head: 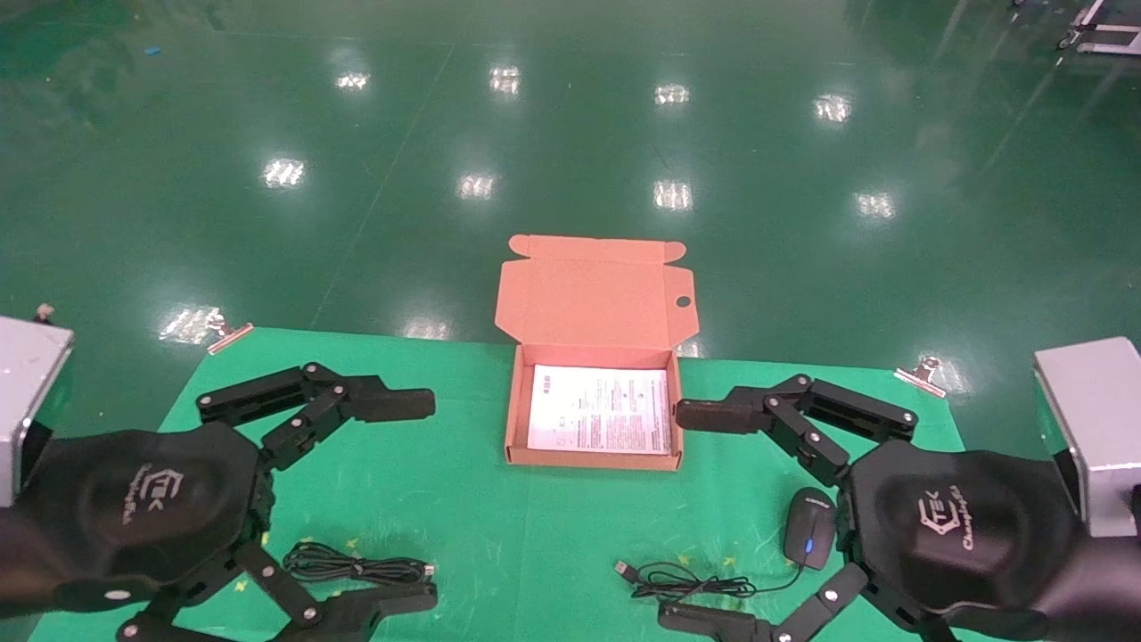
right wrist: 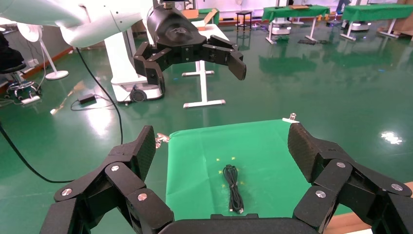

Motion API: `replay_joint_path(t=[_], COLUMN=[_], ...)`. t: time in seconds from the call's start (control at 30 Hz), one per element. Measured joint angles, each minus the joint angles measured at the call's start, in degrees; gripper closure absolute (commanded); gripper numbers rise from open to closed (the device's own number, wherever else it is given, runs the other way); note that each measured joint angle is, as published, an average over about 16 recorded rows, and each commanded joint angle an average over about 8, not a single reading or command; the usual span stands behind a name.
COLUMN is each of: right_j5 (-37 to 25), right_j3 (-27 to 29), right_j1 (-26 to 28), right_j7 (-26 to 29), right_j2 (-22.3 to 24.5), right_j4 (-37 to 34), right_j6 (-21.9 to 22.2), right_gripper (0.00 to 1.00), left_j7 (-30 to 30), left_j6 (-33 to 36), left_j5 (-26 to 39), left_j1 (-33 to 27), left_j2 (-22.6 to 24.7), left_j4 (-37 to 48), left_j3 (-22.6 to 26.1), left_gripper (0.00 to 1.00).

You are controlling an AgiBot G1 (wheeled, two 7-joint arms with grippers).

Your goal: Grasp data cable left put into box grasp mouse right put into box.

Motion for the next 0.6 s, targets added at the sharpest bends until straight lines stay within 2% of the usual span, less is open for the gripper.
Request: replay_joint_path(t=[0.6], right_j5=[-0.14], right_j3=[0.0], right_j1=[0.05], right_j7=[-0.14], right_j2=[0.02], right_j4=[0.08], right_j6=[-0.04], right_gripper=[0.0], left_j7=[-0.03], left_j6=[0.01], left_j5=[0.03], left_j1=[0.01], left_j2=[0.02], left_j4=[0.03], left_j3=[0.04], left_gripper=[0.0])
